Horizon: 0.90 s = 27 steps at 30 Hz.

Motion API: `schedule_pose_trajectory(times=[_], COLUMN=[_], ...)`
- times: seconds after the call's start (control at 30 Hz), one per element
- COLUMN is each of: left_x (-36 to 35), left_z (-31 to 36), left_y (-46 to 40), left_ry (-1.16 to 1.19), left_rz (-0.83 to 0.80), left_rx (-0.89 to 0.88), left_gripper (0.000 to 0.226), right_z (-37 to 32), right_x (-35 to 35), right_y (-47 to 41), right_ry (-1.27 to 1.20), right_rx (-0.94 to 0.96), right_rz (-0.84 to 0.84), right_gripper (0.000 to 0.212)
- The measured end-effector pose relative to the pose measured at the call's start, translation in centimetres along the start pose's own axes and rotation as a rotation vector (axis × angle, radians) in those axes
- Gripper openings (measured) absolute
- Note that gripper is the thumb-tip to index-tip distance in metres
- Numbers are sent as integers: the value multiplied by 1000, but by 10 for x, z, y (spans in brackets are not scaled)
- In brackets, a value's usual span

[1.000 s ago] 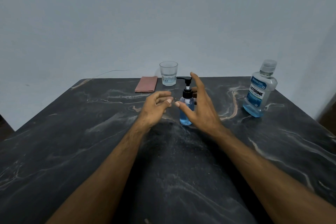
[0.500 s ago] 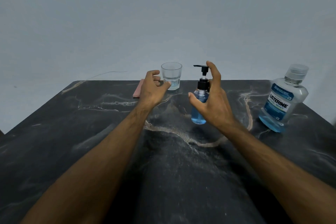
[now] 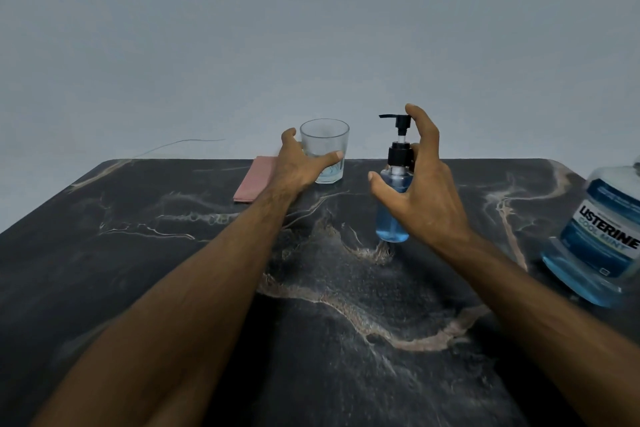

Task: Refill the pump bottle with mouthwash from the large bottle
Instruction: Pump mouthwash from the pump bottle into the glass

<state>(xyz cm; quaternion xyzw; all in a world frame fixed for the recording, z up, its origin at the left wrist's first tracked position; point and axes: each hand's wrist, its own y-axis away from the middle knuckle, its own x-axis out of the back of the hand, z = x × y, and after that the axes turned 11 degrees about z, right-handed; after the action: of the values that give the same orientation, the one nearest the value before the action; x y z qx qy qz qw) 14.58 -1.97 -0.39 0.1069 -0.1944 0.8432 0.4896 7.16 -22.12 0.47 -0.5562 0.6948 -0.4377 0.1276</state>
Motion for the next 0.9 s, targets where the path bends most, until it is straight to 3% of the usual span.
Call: schedule_pose_trajectory(times=[0.47, 0.73, 0.9], left_x=[-1, 50, 80], left_z=[0, 16, 21], left_y=[12, 83, 138], left_ry=[19, 44, 121], left_rz=[2, -37, -44], left_rx=[-104, -277, -285], left_gripper=[88, 87, 96], right_z=[0, -32, -67], right_x=[-2, 24, 45], right_y=[1, 18, 42], right_ry=[34, -7, -14], right_rx=[-22, -20, 10], right_rz=[-47, -77, -122], right_gripper=[90, 89, 82])
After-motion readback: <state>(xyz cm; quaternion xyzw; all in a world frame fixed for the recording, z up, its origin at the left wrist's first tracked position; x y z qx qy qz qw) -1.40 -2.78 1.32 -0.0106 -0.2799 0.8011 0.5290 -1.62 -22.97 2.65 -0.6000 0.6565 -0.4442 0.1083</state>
